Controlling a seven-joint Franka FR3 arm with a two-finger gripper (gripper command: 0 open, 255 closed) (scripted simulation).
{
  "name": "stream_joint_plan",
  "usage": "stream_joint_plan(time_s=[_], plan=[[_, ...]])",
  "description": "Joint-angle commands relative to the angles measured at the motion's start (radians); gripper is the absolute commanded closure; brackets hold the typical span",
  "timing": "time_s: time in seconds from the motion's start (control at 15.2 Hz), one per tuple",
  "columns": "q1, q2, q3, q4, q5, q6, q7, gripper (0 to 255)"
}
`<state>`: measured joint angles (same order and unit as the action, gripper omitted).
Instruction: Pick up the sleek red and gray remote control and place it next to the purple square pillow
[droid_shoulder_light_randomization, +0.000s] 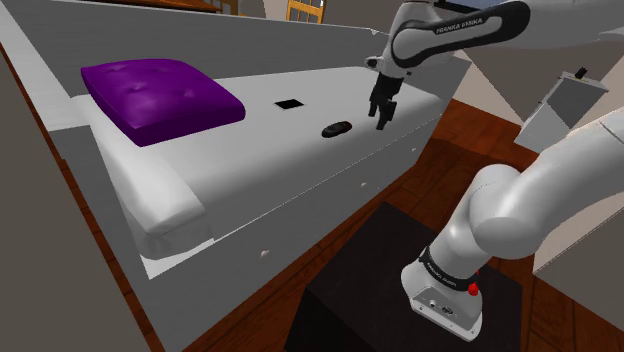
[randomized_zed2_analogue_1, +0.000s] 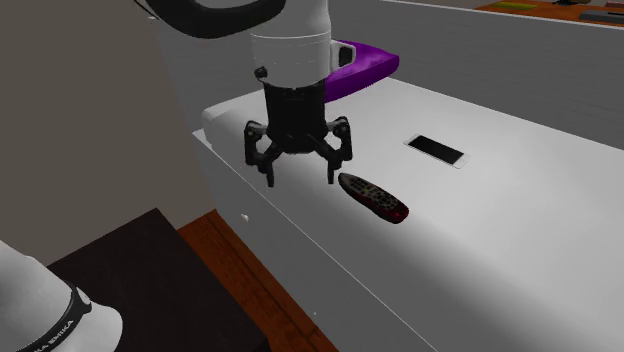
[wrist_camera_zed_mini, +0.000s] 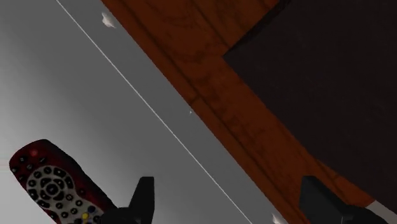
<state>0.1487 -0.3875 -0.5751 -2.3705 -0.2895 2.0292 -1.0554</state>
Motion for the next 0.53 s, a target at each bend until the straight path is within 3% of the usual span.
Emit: stream_joint_plan(time_s=[0.0, 0.2, 0.46], plan=[[0.036, 0.089, -0.056, 0.042, 0.034, 0.06, -0.123, 0], [0.084, 0.228, -0.125, 0.12, 0.126, 0.123, -0.313, 0], [0.11, 0.432, -0.171, 0.243, 0.309, 0.173, -0.591, 0]])
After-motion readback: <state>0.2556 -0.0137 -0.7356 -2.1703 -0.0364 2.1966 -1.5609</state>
